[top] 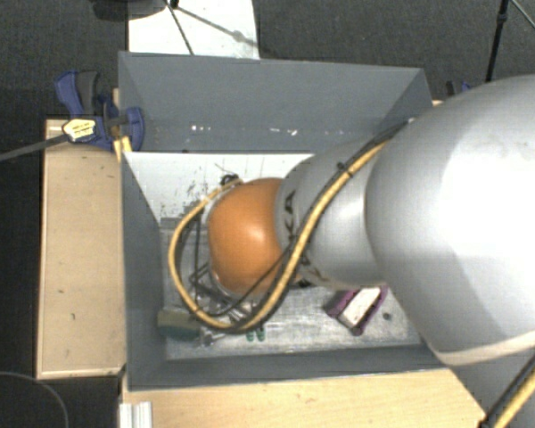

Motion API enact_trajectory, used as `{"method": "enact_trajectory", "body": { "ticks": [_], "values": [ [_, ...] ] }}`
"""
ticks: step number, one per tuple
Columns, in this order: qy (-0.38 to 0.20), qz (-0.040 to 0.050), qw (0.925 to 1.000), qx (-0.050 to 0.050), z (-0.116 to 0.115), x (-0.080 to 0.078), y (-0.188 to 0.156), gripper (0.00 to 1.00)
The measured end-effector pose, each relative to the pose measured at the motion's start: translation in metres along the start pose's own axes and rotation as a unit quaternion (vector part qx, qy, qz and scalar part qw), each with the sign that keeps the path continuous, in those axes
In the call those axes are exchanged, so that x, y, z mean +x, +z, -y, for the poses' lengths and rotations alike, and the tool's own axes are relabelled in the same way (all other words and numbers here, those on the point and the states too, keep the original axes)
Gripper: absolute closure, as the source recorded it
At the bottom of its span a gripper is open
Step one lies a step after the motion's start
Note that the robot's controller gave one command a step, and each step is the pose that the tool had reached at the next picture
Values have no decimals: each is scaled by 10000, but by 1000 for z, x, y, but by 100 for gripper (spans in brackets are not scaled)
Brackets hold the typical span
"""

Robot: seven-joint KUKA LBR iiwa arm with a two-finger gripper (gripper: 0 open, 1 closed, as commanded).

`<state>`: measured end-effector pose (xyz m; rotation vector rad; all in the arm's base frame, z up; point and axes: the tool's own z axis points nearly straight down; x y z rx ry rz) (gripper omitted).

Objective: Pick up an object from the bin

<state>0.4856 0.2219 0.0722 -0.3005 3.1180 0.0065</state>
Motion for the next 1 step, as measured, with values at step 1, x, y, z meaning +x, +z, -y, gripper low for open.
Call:
{"method": "enact_trajectory", "body": {
  "ticks": [1],
  "values": [
    [53,0,10000,9,23,-3,-135,100]
  ]
}}
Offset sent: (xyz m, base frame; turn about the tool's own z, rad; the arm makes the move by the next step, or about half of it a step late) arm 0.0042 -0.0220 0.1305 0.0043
